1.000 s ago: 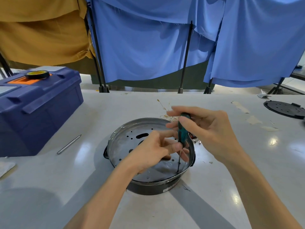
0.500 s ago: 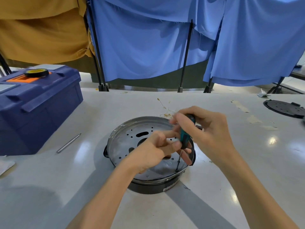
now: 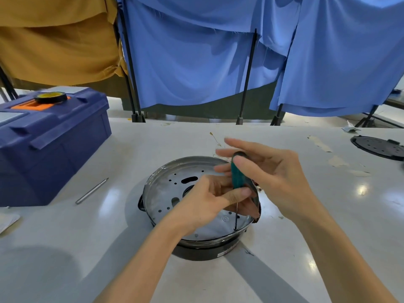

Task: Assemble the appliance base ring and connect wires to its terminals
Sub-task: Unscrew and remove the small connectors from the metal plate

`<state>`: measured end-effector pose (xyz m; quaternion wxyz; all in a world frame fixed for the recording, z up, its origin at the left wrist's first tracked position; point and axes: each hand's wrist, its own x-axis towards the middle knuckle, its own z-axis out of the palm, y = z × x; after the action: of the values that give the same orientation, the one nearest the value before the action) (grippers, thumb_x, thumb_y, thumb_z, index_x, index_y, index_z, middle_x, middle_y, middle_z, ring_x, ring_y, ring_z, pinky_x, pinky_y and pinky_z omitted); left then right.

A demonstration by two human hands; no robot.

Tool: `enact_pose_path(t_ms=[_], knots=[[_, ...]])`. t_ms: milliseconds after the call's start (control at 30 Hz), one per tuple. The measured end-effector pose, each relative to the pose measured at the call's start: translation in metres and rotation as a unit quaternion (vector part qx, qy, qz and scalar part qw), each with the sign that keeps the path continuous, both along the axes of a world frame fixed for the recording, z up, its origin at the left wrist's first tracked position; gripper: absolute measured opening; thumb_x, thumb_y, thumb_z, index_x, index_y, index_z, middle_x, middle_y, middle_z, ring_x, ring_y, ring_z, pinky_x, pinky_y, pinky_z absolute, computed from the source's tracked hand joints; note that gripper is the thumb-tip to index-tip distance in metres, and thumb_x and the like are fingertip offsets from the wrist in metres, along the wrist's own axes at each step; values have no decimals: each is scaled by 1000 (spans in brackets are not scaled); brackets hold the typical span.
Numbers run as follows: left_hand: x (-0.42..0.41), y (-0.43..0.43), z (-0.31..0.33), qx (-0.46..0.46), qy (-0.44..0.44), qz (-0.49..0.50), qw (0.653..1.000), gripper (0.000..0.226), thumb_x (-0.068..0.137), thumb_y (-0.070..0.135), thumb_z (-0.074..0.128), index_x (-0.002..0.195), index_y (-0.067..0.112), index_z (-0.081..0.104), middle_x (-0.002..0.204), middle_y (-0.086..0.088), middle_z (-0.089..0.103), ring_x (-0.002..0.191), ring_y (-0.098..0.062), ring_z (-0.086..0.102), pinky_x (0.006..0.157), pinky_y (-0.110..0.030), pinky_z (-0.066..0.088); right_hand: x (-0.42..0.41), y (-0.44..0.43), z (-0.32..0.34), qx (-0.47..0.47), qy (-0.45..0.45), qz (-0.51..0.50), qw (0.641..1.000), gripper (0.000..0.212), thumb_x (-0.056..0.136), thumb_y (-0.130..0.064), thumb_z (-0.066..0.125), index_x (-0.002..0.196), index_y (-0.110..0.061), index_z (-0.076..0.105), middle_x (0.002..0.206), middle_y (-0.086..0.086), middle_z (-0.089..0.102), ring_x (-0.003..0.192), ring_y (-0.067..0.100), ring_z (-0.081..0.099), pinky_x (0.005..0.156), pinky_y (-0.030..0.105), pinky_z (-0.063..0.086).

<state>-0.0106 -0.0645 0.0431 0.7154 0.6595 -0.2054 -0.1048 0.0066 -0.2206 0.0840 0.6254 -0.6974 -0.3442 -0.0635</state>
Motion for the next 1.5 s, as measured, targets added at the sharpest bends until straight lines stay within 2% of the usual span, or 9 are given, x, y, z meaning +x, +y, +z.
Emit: enact_pose_path(t_ms=[100, 300, 400, 533, 633, 800, 1000, 1233, 1500], knots=[[0, 2, 2, -4, 9, -20, 1000, 14, 95, 19, 60, 102, 11, 69, 94, -10, 75, 92, -28, 72, 85, -28, 55, 1, -2, -2, 35, -1, 6, 999, 25, 83, -21, 71, 104, -8, 72, 97, 4, 76, 89, 23, 74, 76, 30, 59], [2, -9, 0, -16, 2, -9, 1000, 22, 95, 15, 58, 114, 3, 61, 98, -18, 73, 89, -34, 72, 82, -33, 57, 6, 7, -6, -16, -114, -255, 960, 34, 63, -46, 81, 72, -23, 59, 70, -14, 64, 62, 4, 60, 59, 11, 48], [2, -7, 0, -17, 1, -26, 1000, 23, 98, 11, 53, 114, -3, 61, 102, -21, 71, 93, -35, 71, 86, -33, 56, 6, 3, -2, -40, -128, -221, 966, 37, 70, -48, 80, 75, -19, 57, 70, -11, 63, 65, 8, 61, 61, 17, 51], [0, -4, 2, -20, 8, -26, 999, 20, 96, 8, 55, 110, -5, 62, 105, -20, 70, 96, -35, 70, 89, -38, 55, 3, -4, 3, -49, -60, -32, 996, 14, 88, -14, 69, 101, -14, 73, 91, -5, 76, 90, 14, 73, 79, 27, 58], [-2, -5, 3, -12, -3, 13, 1000, 24, 85, 8, 71, 107, 1, 66, 100, -15, 72, 90, -33, 72, 84, -37, 57, 2, 0, 2, -42, -80, -100, 991, 5, 81, -17, 77, 86, -15, 75, 78, -5, 75, 78, 14, 73, 74, 32, 60], [-1, -8, 6, 17, -16, 16, 1000, 15, 88, 10, 68, 100, 3, 70, 93, -15, 74, 84, -32, 73, 80, -34, 58, -2, 11, -1, -67, -209, -264, 939, 29, 72, -39, 78, 68, -12, 68, 59, -2, 62, 58, 16, 59, 57, 22, 52], [-4, -1, 9, 10, -12, -24, 1000, 20, 92, -1, 57, 93, 12, 72, 93, -8, 75, 87, -27, 73, 80, -25, 56, -6, -5, -1, -62, -68, -68, 993, 14, 85, -17, 70, 99, -17, 72, 88, -8, 75, 85, 9, 73, 76, 22, 57], [-4, -5, 8, 45, -36, 22, 998, 13, 85, 0, 67, 92, 11, 70, 84, -12, 74, 76, -31, 72, 75, -30, 58, -5, 7, -8, -47, -107, -205, 972, 27, 68, -41, 80, 83, -21, 71, 72, -12, 70, 71, 6, 68, 66, 14, 54], [-1, -2, 16, 112, -40, -20, 993, 18, 91, -6, 55, 88, 9, 65, 84, -13, 72, 84, -32, 71, 84, -36, 57, -8, -6, -5, 21, -29, 4, 999, 18, 85, -8, 70, 102, -5, 71, 100, 5, 75, 95, 23, 72, 82, 29, 57]])
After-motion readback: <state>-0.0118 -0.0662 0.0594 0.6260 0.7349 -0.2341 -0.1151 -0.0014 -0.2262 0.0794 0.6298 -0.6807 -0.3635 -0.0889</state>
